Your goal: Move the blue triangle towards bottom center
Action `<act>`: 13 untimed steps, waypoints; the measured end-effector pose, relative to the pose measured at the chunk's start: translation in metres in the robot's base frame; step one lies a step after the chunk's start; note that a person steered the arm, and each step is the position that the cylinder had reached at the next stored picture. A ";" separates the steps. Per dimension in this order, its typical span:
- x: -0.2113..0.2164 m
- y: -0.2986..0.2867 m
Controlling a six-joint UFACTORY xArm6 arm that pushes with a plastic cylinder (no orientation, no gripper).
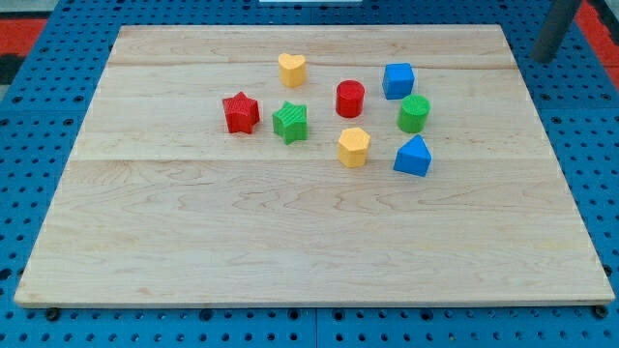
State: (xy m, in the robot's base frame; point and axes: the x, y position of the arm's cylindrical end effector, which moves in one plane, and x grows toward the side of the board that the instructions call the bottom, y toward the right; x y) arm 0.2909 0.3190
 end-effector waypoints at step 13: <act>0.207 -0.190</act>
State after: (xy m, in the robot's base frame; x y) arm 0.4978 0.1289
